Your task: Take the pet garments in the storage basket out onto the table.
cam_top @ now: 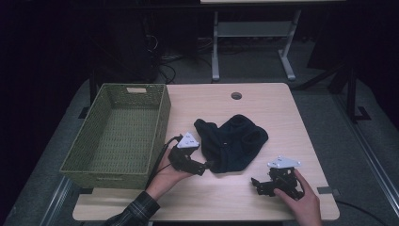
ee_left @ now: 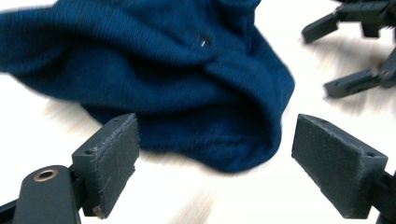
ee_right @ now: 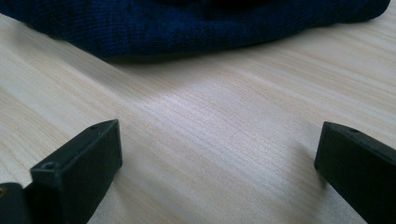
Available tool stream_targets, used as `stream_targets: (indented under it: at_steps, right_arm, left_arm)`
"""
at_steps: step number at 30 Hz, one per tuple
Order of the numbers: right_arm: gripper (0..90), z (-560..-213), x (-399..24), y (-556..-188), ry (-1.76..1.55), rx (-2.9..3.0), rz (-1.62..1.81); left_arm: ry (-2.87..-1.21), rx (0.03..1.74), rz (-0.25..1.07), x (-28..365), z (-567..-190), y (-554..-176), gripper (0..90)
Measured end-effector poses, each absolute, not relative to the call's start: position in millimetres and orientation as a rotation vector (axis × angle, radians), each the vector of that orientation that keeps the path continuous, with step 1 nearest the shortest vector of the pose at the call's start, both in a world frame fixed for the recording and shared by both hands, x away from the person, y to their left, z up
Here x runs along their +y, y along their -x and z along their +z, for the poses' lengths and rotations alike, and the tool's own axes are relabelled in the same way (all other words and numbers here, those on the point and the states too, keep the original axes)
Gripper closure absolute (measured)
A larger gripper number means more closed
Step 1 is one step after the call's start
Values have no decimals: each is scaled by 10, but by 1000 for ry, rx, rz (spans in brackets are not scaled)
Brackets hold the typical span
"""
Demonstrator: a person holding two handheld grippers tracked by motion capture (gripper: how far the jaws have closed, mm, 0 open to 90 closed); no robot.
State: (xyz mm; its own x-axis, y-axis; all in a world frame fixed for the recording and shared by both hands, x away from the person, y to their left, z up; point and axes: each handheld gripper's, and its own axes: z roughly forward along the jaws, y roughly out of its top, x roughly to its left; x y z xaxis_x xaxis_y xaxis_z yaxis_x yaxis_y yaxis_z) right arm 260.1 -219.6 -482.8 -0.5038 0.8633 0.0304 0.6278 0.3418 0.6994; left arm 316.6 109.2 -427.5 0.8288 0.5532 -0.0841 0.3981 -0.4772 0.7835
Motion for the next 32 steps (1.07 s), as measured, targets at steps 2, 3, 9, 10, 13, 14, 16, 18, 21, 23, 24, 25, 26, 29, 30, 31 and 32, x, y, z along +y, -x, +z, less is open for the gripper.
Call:
stream_targets:
  at_steps: [2, 3, 9, 10, 13, 14, 16, 18, 21, 23, 24, 25, 26, 29, 30, 31, 32]
  right_arm:
    - [5, -4828, -2196, -2601, -1319, 2266, 947]
    - [5, -4828, -2196, -2601, -1320, 2265, 948]
    - [5, -4828, -2197, -2601, -1318, 2266, 948]
    - [5, -4828, -2197, -2601, -1317, 2267, 948]
    - [5, -4828, -2197, -2601, -1317, 2267, 948]
    - [5, -4828, -2197, -2601, -1318, 2266, 948]
    - [5, -4828, -2197, -2601, -1318, 2266, 948]
    - [5, -4828, -2197, -2601, -1318, 2266, 948]
    - [5, -4828, -2197, -2601, -1318, 2266, 948]
    - [5, -4828, -2197, -2601, -1318, 2266, 948]
    - [5, -4829, -2197, -2601, -1318, 2266, 948]
    - [5, -4828, -2197, -2601, -1317, 2266, 948]
    - [5, -4829, -2197, -2601, -1317, 2266, 948]
    - [5, -4828, -2196, -2601, -1318, 2266, 948]
    - [5, -4828, -2197, -2600, -1317, 2267, 948]
    - [5, -4828, -2196, -2601, -1318, 2266, 948]
    - [5, -4829, -2197, -2600, -1318, 2266, 948]
  left_arm:
    - [-2147, 699, 228, 1117, -4317, -3150, 144]
    - [-2150, 703, 229, 1118, -4331, -3142, 143]
    - [-2205, 714, 246, 1108, -4473, -3107, 135]
    - [-2212, 717, 245, 1105, -4497, -3106, 133]
    - [-2247, 719, 238, 1086, -4564, -3089, 130]
    - [-2265, 712, 245, 1083, -4591, -3085, 130]
    - [-2312, 707, 262, 1072, -4648, -3080, 130]
    - [-2332, 711, 250, 1075, -4682, -3081, 129]
    - [-2333, 706, 263, 1087, -4712, -3077, 129]
    - [-2324, 705, 268, 1093, -4720, -3071, 128]
    - [-2311, 700, 271, 1102, -4732, -3067, 128]
    - [-2301, 694, 272, 1114, -4742, -3065, 128]
    - [-2285, 690, 279, 1129, -4756, -3061, 128]
    - [-2256, 687, 287, 1151, -4781, -3045, 128]
    - [-2254, 693, 290, 1150, -4782, -3040, 128]
    - [-2252, 701, 294, 1149, -4782, -3033, 128]
    - [-2251, 706, 296, 1149, -4782, -3029, 128]
